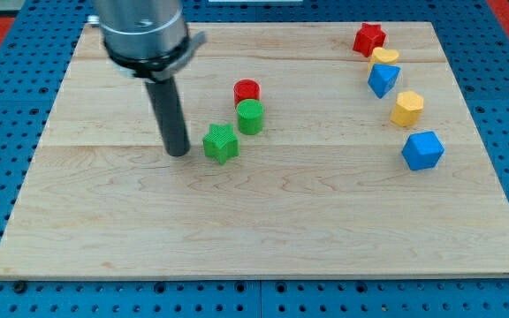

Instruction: Move the arm away from the green star

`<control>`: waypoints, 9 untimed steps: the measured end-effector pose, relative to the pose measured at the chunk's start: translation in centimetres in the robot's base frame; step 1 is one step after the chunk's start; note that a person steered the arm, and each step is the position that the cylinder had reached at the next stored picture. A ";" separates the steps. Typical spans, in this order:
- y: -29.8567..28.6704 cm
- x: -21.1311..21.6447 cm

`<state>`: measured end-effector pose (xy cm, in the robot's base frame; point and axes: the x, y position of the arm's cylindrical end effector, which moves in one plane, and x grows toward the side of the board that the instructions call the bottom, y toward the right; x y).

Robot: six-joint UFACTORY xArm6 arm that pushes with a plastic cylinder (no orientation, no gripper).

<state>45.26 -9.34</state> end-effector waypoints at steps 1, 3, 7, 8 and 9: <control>1.4 0.0; 9.2 4.1; 17.1 -2.3; 15.6 -3.4; 11.8 -3.0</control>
<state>42.22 2.50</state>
